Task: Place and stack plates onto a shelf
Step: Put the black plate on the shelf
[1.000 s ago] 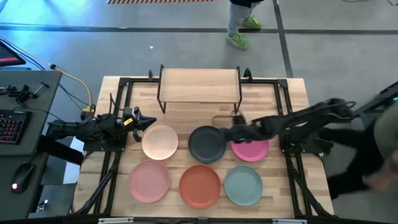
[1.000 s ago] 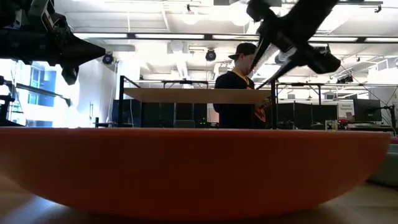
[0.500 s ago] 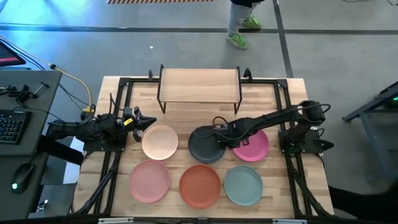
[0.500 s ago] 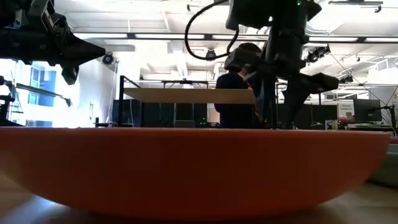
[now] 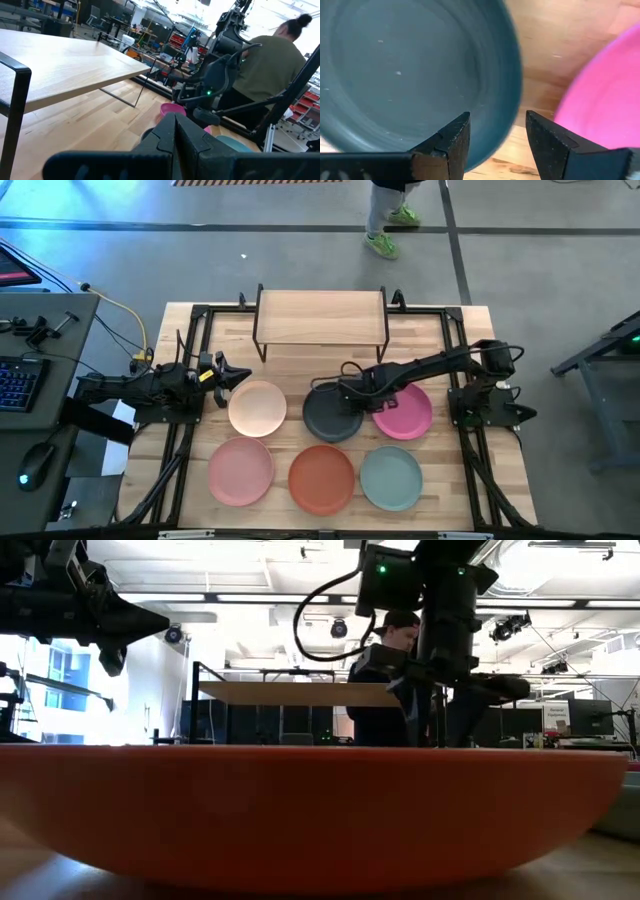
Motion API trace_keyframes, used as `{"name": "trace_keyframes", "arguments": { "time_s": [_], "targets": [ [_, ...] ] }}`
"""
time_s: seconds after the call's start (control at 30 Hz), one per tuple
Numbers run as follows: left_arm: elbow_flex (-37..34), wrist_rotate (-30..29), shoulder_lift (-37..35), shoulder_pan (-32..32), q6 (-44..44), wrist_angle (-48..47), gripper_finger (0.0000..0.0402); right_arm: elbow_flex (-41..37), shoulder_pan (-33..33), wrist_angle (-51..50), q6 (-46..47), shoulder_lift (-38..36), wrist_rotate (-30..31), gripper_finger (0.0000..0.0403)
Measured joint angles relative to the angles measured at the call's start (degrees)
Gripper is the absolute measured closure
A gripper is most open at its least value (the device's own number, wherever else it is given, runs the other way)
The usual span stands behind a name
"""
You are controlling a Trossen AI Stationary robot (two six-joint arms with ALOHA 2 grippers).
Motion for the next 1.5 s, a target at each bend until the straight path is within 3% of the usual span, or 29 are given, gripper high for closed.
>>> {"name": "trace_keyframes", "arguments": {
  "time_s": [0.8, 0.97, 1.23, 1.5],
  "targets": [
    [0.0, 0.0, 0.0, 0.0, 0.0, -0.1, 0.0401, 0.0, -3.2, 0.5, -4.9, 2.9, 1.9, 0.0235],
    [0.0, -0.1, 0.0, 0.0, 0.0, 0.0, 0.0401, 0.0, -3.1, 0.1, -6.2, 4.3, 1.2, 0.0277],
    [0.0, -0.1, 0.0, 0.0, 0.0, 0.0, 0.0401, 0.0, -3.1, 0.8, -7.5, 3.9, 1.6, 0.0385],
    [0.0, 0.0, 0.0, 0.0, 0.0, 0.0, 0.0401, 0.0, -3.0, 2.0, -10.0, 2.4, -1.3, 0.04]
  ]
}}
